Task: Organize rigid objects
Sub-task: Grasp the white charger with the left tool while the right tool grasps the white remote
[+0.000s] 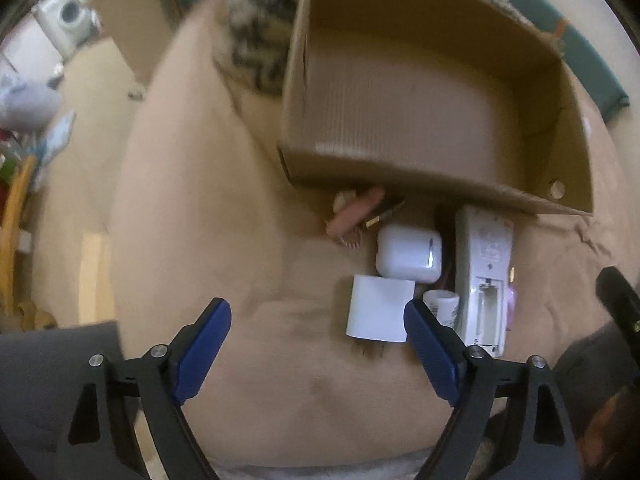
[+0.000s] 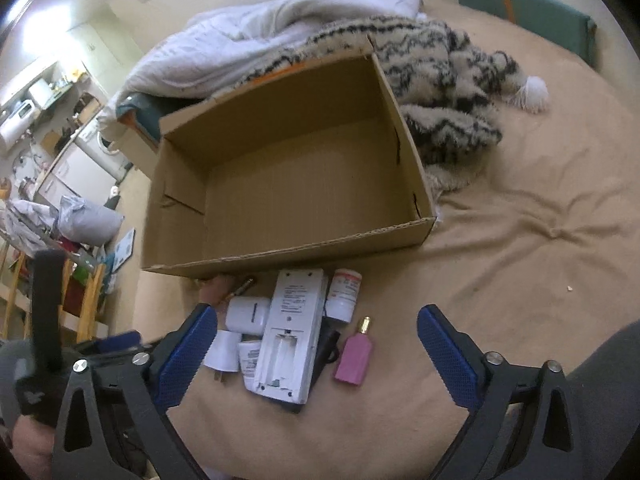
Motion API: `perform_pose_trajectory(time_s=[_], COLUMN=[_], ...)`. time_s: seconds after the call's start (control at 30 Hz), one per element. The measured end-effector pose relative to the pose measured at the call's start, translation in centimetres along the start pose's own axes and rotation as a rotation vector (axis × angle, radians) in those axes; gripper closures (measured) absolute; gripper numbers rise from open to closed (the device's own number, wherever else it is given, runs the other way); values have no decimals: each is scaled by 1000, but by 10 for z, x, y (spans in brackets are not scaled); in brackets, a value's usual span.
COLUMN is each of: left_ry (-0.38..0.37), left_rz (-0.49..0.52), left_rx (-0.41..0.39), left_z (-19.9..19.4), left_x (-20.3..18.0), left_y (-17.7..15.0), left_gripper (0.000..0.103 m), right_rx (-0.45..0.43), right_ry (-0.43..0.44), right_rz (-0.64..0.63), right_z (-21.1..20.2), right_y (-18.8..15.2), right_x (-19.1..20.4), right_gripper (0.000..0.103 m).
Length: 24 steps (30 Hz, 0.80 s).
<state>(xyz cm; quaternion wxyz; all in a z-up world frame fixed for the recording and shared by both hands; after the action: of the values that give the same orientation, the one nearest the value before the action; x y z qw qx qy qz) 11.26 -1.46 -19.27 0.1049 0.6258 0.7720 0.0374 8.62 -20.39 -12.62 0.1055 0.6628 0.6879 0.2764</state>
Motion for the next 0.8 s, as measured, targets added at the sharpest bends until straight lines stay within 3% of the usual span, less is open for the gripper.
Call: perform_pose_trajectory(time_s=[0.17,0.27,0.37,0.43,0.53,0.67,0.7,0.8], left_ry=[-34,-44,-42,-51,-54,-53,-59,-51], left_rz=[-9,1,1,-5,3,14,15,27], left_rx=[49,57,71,84,97,121,116,109], left_z=[20,23,29,35,43,55,54,51], left_x=[-7,-10,-12,-15,-23,-32,-34,-36], left_y=[-10,-14,-15,-14,-15,-20,-20,-20], left_gripper=[20,20,22,23,31,54,64,65], right_rx=[140,245,318,351,372,360,352,334], right_ry=[113,179,175,143,91,50,55,81], right_rz=[53,130,138,112,58,13,6,24], right_z=[35,59,76,85,95,100,100,100], right_y=[-4,-13,-20,-24,-26,-27,-27,-27], right_x=[9,13,19,23,30,32,33,33], right_gripper=[23,30,42,42,42,45,48,54])
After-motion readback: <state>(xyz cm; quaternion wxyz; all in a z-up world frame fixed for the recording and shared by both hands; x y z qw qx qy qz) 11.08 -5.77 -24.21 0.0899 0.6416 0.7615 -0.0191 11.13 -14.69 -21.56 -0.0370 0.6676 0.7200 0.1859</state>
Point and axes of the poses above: each gripper's, at about its wrist camera, not at the fingertips, and z roughly the way its jaws point, x to its left, y to its top, the point moved 9 cm from there along z, roughly the way its jaws point, and after that the axes turned 10 degrees about -z, right-handed, at the moved point
